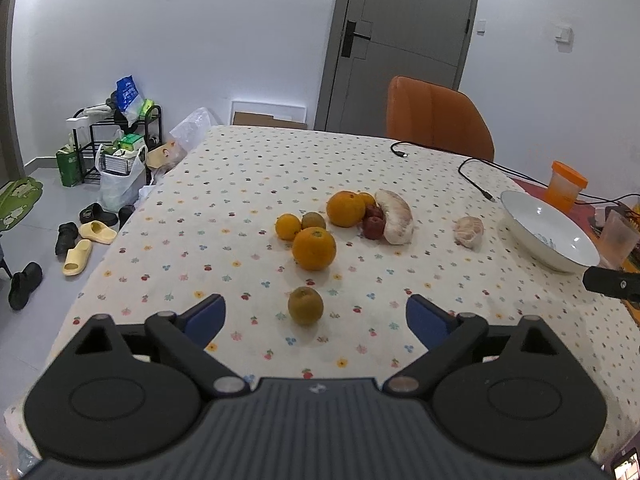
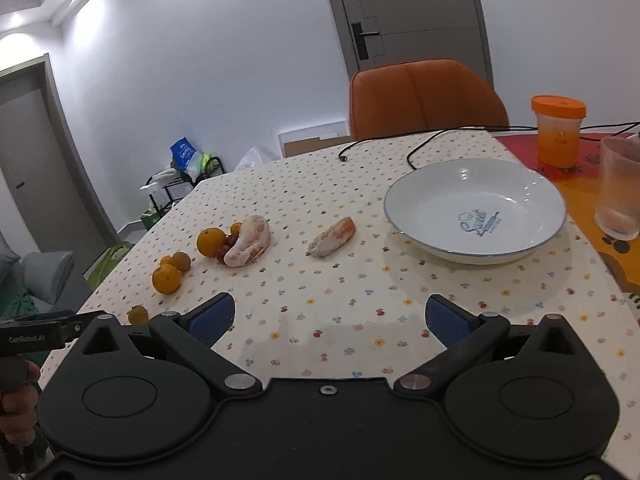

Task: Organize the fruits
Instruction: 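Lower the left gripper onto the small brown fruit and close it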

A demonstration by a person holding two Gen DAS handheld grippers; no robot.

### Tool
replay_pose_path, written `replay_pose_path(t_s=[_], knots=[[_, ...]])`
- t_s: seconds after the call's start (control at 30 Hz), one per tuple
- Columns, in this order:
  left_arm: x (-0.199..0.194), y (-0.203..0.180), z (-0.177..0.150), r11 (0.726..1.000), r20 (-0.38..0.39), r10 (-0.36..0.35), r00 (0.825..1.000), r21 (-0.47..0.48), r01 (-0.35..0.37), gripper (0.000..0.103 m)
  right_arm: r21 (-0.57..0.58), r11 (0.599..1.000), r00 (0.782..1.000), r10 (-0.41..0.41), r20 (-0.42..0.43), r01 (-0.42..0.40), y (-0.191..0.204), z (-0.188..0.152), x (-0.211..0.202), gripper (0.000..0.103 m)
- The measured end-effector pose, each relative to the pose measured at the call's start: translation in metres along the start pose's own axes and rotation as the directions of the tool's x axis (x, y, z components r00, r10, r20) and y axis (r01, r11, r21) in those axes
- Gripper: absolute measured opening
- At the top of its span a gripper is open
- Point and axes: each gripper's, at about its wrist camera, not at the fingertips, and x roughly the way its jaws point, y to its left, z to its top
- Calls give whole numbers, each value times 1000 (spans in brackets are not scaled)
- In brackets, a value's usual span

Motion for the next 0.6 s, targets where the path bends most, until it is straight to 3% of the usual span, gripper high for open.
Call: replay_pose_path(t_s=[0.3,0.47,0.6], knots=[[23,6,0,1000,-33,5,999,-20,-5,66,30,998,998,59,-30,-58,-1,0,26,103],[39,6,-3,1000,-65,0,998,-27,-2,62,23,998,998,54,-25,-53,0,1,37,103],[47,6,-6,1000,-61,9,998,-29,-11,48,15,998,997,64,-37,-64,2,2,47,103]])
